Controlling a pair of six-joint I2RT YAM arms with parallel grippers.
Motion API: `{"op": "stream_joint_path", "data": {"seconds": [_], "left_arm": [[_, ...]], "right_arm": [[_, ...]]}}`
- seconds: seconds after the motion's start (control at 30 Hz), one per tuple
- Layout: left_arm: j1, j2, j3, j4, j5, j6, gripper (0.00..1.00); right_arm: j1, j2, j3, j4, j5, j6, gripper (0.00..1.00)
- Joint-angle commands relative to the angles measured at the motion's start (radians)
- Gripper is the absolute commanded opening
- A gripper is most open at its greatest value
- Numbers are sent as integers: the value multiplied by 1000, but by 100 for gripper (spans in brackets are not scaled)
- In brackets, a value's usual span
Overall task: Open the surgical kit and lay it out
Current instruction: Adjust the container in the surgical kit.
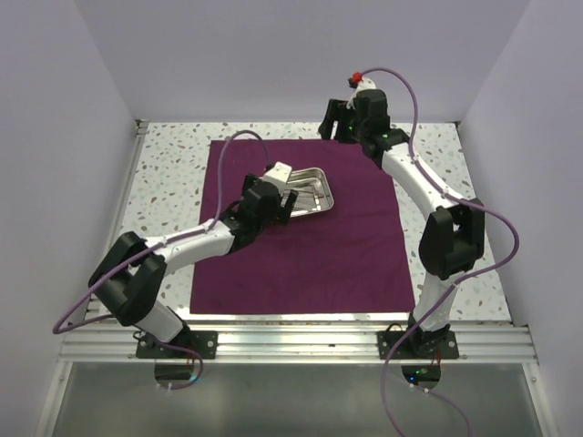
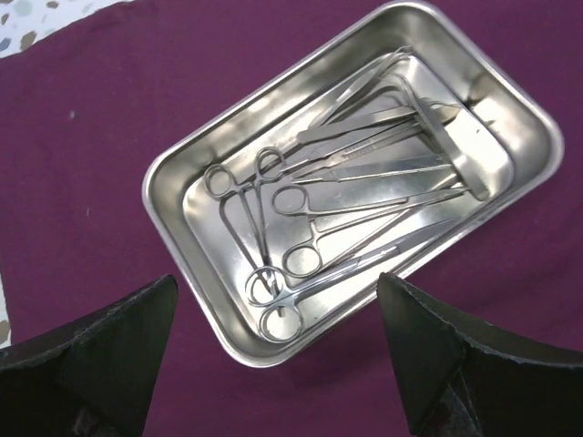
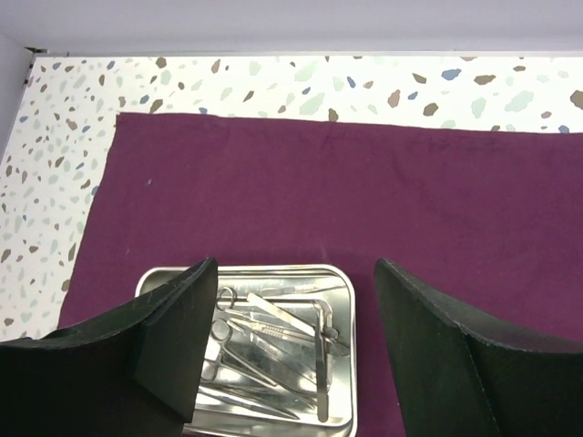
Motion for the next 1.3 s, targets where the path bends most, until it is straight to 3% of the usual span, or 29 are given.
{"op": "stream_joint_path", "data": {"seconds": [0.0, 0.2, 0.5, 0.63, 0.83, 1.27], "left_arm": [[2, 53, 1, -9, -125, -48, 95], [4, 126, 50, -68, -126, -72, 93], [-24, -57, -39, -174, -96, -192, 91], [-59, -132, -51, -230, -113, -227, 90], [-67, -94, -115, -219, -100, -282, 90], [-70, 9, -149, -174, -180, -316, 88]], "right_arm": [[7, -12, 40, -15, 1, -22, 73], [7, -9, 44, -24, -25, -37, 73], [53, 63, 155, -147, -46, -105, 73], [97, 170, 297, -286, 5, -170, 72], [105, 227, 380, -397, 42, -167, 70], [107, 374, 560, -619, 16, -210, 50]]}}
